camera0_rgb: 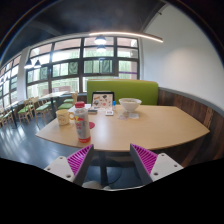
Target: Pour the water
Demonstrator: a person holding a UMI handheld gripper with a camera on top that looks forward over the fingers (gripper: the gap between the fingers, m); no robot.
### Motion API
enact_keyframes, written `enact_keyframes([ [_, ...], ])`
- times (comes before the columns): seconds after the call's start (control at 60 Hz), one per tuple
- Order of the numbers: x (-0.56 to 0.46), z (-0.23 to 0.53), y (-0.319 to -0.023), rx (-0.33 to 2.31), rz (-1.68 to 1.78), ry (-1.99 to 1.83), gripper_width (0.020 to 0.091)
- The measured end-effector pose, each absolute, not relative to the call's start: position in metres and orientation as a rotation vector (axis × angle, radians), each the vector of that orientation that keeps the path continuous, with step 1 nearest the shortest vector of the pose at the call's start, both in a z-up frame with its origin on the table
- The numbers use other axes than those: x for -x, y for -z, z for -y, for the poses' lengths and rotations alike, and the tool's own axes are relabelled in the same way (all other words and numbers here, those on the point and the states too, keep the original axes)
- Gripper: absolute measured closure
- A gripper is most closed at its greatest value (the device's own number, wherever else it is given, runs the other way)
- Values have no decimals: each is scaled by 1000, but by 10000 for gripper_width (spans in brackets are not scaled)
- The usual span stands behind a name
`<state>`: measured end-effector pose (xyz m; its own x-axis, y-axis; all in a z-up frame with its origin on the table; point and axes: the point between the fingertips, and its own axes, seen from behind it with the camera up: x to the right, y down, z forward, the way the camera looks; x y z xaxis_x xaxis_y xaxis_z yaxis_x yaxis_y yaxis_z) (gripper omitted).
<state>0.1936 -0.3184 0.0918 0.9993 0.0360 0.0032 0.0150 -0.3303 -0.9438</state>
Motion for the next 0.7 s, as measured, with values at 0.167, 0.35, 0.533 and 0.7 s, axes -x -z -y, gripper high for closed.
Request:
enact_keyframes([
  [0.167, -156, 291, -82, 1906, 70, -89, 290],
  [0.35, -101, 235, -72, 1886, 139, -56, 297],
  [0.533, -54, 185, -68, 1865, 161, -40, 293],
  [0.7, -51, 133, -68, 1854, 84, 26, 271],
])
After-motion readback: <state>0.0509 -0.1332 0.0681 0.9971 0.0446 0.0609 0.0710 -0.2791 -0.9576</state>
